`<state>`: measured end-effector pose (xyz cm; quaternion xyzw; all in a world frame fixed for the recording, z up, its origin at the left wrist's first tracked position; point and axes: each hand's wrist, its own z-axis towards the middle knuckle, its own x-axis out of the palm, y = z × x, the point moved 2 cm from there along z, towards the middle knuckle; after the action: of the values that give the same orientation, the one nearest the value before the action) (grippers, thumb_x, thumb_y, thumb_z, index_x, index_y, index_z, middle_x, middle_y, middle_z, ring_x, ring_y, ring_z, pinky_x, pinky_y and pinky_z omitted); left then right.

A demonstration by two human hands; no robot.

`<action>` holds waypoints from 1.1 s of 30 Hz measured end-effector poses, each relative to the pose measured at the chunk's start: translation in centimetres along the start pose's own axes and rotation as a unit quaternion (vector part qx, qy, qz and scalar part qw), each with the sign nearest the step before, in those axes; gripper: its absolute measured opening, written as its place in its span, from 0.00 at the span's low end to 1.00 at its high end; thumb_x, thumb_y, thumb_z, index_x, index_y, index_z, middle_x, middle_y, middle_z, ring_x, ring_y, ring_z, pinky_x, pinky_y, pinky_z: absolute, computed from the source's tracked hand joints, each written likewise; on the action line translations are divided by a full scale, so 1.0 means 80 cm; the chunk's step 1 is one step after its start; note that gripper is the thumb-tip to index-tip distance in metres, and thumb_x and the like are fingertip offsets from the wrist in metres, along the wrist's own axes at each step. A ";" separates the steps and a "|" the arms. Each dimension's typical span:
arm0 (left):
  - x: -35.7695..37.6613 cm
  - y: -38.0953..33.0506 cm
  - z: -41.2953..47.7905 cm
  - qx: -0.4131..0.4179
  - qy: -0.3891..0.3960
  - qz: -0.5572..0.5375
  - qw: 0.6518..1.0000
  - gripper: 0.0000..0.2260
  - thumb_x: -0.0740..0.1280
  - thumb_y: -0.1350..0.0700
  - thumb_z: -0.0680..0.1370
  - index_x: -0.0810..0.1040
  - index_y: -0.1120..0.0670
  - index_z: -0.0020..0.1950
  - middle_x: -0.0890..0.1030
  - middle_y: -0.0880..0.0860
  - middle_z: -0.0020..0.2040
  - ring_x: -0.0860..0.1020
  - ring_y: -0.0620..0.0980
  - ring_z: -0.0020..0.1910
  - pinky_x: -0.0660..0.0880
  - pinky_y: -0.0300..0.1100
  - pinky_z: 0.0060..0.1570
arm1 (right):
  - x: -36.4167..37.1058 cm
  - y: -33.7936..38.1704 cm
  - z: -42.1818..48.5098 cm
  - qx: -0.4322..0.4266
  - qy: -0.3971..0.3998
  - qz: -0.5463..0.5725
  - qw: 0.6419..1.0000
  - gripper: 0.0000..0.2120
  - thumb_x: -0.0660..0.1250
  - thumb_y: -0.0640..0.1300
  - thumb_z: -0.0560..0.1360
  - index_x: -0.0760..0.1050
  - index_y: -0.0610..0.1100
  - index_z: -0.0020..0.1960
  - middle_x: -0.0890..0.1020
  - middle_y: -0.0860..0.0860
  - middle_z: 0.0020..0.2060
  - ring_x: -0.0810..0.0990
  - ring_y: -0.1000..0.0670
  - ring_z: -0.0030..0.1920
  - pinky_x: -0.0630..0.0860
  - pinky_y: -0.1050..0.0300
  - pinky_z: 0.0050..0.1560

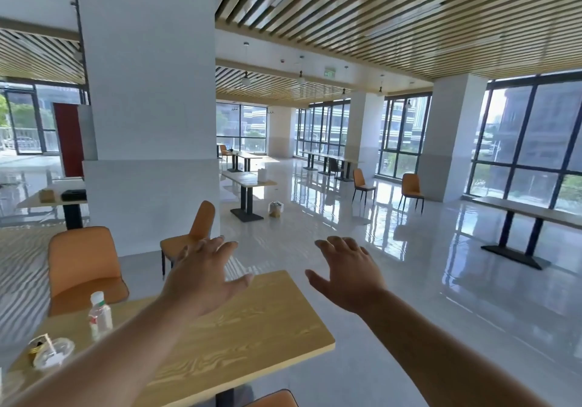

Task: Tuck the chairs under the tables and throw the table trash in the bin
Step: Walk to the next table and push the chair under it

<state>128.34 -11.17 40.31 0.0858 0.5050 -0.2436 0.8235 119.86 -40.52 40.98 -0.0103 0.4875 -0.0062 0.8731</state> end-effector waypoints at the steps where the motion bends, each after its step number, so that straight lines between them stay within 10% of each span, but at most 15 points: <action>1: 0.000 -0.014 0.005 0.007 -0.001 -0.002 1.000 0.39 0.56 0.22 0.74 0.64 0.42 0.80 0.64 0.48 0.81 0.60 0.52 0.80 0.58 0.59 0.78 | -0.005 -0.013 -0.004 0.004 -0.001 -0.001 1.000 0.37 0.53 0.73 0.76 0.63 0.52 0.78 0.71 0.49 0.75 0.65 0.45 0.74 0.66 0.45 0.73; 33: 0.223 -0.702 0.255 0.193 0.041 -0.062 0.978 0.42 0.52 0.22 0.72 0.62 0.44 0.81 0.62 0.50 0.82 0.59 0.54 0.80 0.54 0.59 0.79 | -0.070 -0.687 -0.161 0.187 0.019 -0.078 0.979 0.37 0.51 0.73 0.76 0.64 0.52 0.77 0.72 0.50 0.73 0.68 0.44 0.72 0.69 0.44 0.71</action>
<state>123.67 -73.38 40.31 0.2214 0.4864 -0.3831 0.7534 105.92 -95.53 40.33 0.1154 0.4916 -0.1660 0.8470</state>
